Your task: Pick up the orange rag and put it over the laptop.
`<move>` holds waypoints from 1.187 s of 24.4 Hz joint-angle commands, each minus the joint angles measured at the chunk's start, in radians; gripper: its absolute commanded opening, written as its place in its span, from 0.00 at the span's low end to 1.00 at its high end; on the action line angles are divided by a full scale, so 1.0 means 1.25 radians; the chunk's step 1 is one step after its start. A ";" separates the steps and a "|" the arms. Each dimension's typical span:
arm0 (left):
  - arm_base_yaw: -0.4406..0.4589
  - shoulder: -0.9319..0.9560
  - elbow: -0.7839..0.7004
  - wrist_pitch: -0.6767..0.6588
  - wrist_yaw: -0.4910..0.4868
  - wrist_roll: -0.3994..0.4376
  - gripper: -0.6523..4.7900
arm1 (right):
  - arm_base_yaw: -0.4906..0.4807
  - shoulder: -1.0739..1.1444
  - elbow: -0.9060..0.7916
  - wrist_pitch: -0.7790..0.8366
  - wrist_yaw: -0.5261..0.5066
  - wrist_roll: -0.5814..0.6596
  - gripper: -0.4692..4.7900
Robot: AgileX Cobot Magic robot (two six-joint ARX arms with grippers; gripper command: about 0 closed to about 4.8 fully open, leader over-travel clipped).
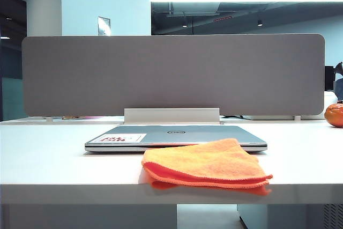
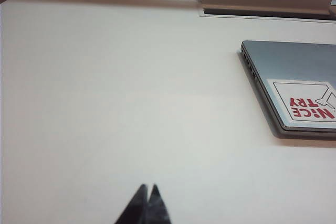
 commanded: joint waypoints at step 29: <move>0.002 0.001 0.000 -0.008 -0.004 0.003 0.11 | 0.001 -0.001 -0.003 0.013 -0.048 0.131 0.08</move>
